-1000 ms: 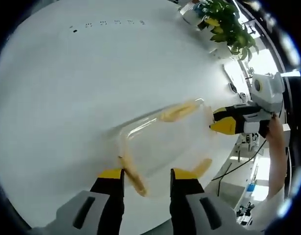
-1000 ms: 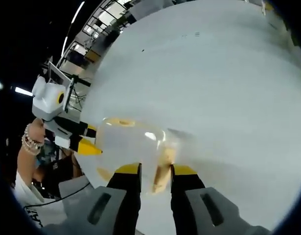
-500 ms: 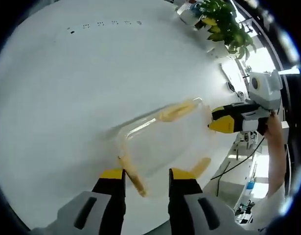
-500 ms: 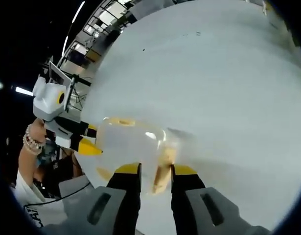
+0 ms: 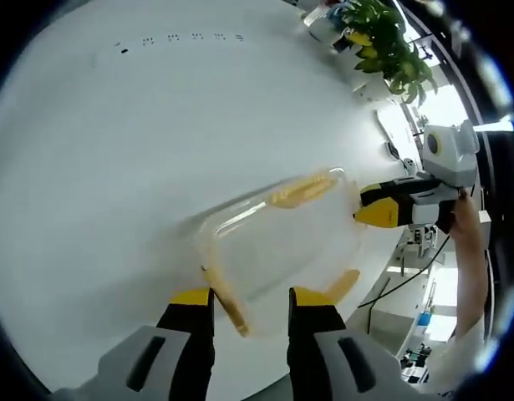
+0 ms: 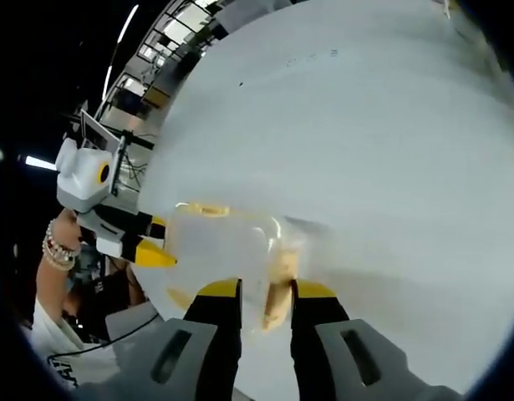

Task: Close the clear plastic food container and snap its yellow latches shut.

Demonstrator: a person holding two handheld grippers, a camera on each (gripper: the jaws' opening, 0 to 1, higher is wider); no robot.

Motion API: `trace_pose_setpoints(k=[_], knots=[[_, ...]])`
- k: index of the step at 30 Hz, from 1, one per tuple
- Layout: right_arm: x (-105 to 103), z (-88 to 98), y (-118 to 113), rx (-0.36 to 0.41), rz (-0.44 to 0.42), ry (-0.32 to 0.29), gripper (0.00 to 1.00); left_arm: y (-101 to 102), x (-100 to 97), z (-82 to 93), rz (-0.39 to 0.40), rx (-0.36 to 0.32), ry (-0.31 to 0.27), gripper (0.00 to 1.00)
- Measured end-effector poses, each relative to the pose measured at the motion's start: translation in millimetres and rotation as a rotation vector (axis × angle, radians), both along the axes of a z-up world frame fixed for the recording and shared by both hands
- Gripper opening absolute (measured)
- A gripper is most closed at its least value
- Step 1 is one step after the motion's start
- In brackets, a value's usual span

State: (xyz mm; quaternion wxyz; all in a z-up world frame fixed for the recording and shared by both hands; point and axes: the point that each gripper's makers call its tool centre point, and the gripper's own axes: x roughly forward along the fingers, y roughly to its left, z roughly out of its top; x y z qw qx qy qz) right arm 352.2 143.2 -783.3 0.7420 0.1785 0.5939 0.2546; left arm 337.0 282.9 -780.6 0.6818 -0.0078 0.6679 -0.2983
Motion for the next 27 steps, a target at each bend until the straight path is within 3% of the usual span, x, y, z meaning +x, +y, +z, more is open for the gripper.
trace_pose_setpoints(k=[5, 9, 13, 18, 23, 27], knots=[[-1.3, -0.4, 0.9, 0.014, -0.007, 0.008, 0.17, -0.2, -3.7, -1.9, -0.005, 0.003, 0.002, 0.26], [-7.8, -8.6, 7.3, 0.113, -0.086, 0.08, 0.17, 0.6, -3.9, -1.8, -0.006, 0.004, 0.009, 0.26], [-14.4, -10.2, 11.0, 0.056, -0.028, 0.032, 0.18, 1.8, -3.5, -2.2, -0.012, 0.003, 0.014, 0.26], [-9.6, -10.8, 12.9, 0.034, -0.008, 0.028, 0.19, 5.0, -0.8, -3.5, -0.009, -0.019, 0.0, 0.27], [-4.9, -8.3, 14.4, 0.022, 0.004, -0.005, 0.2, 6.8, 2.5, -4.4, -0.031, -0.06, -0.045, 0.28], [3.1, -4.4, 11.9, -0.04, 0.064, -0.101, 0.22, 5.7, 7.6, -4.9, -0.053, -0.133, -0.137, 0.31]])
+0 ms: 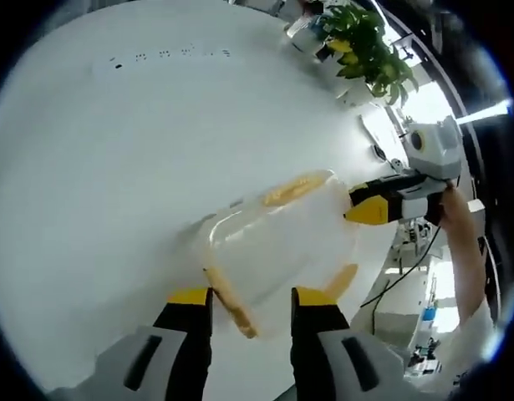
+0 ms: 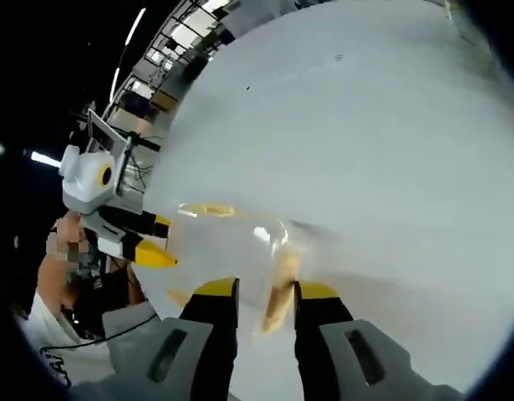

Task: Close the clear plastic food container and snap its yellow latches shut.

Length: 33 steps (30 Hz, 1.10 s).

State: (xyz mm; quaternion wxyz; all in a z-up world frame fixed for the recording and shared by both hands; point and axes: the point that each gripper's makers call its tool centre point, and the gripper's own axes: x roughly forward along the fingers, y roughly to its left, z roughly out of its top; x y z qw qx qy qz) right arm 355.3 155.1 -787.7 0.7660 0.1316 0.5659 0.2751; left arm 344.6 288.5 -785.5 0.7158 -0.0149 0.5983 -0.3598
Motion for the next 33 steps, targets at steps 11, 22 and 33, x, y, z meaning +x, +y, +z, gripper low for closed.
trace_pose_setpoints(k=[11, 22, 33], knots=[[19.1, 42.9, 0.0, -0.158, 0.196, -0.225, 0.23, -9.5, 30.6, 56.3, -0.113, -0.126, -0.346, 0.45], [25.6, 58.8, 51.8, -0.13, 0.402, -0.336, 0.04, -51.7, 1.7, 50.1, -0.409, -0.19, -0.453, 0.27], [21.3, 27.7, 73.2, -0.132, 0.49, -0.281, 0.0, -72.1, -0.8, 32.5, -0.481, -0.171, -0.474, 0.14]])
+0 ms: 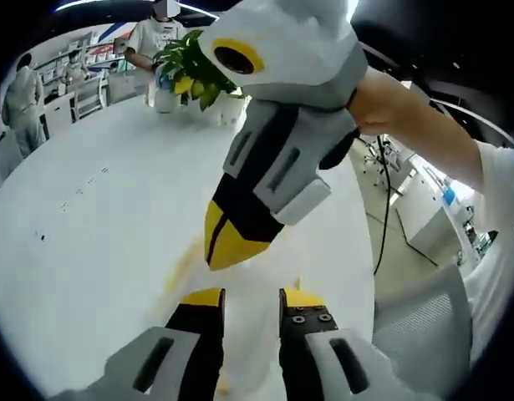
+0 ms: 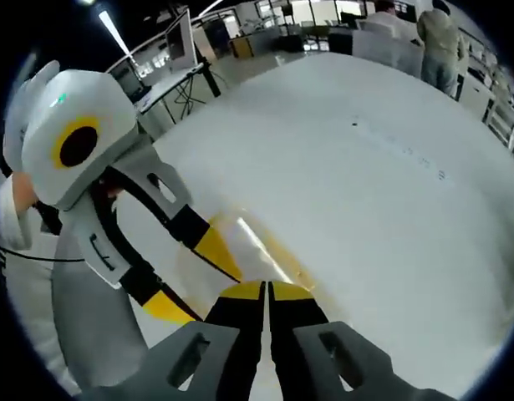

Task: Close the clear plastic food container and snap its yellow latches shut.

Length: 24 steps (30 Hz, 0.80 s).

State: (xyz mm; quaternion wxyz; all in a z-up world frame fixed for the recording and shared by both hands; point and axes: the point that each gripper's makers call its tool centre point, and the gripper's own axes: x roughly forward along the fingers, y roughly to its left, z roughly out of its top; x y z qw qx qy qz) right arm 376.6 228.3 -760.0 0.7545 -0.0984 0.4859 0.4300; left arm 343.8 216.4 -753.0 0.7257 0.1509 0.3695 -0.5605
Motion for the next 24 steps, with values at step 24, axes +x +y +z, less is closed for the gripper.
trace_pose_setpoints(k=[24], knots=[[20.8, -5.3, 8.2, -0.013, 0.035, -0.013, 0.15, -1.8, -21.4, -12.5, -0.211, 0.028, -0.164, 0.46]])
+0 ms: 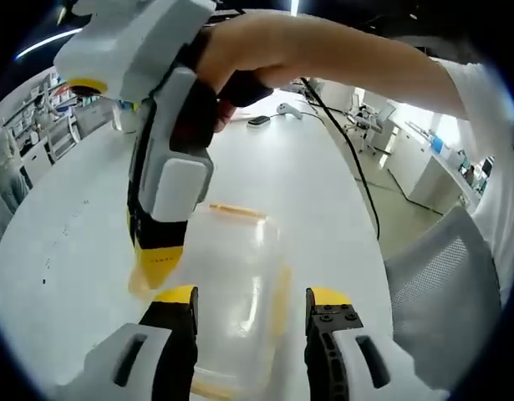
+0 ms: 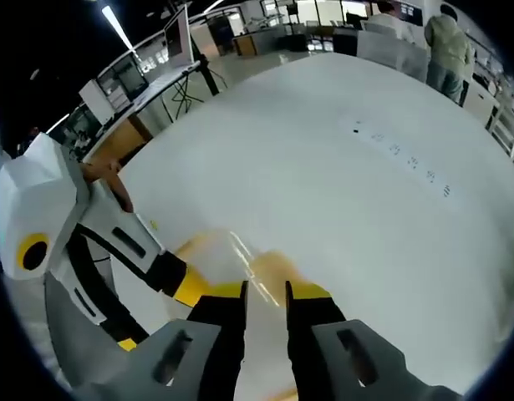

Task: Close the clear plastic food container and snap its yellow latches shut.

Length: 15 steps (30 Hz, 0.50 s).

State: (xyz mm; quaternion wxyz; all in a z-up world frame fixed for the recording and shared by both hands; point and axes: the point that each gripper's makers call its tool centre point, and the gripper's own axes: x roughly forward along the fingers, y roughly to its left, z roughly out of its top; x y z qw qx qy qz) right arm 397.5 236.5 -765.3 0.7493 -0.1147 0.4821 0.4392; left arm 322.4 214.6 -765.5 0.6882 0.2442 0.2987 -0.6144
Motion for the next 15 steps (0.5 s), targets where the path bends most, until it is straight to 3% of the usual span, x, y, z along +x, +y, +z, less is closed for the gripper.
trace_pose_setpoints(k=[3, 4, 5, 7, 10, 13, 15], knots=[[-2.1, -7.6, -3.0, -0.031, 0.041, 0.02, 0.15, -2.3, -3.8, -1.5, -0.043, -0.012, -0.029, 0.5], [-2.3, -9.5, -3.4, -0.035, 0.096, 0.01, 0.16, -2.6, -4.2, -2.2, -0.042, -0.018, -0.031, 0.51], [1.5, -6.3, 0.1, -0.007, 0.067, 0.005, 0.18, -3.1, -4.0, -2.5, -0.042, -0.022, -0.038, 0.53], [-0.9, -5.9, -0.4, -0.009, 0.096, 0.025, 0.17, -5.2, -3.1, -3.8, -0.039, -0.026, -0.054, 0.53], [-9.7, -6.6, 4.5, -0.01, 0.197, 0.041, 0.18, -4.8, -1.2, -6.5, -0.088, 0.001, -0.136, 0.53], [-7.2, -7.5, 5.8, -0.024, 0.211, 0.061, 0.18, -2.0, -3.2, -10.8, -0.151, 0.044, -0.224, 0.52], [-6.9, -8.9, 6.9, -0.029, 0.21, 0.093, 0.19, -1.9, -3.0, -12.2, -0.146, 0.048, -0.253, 0.51]])
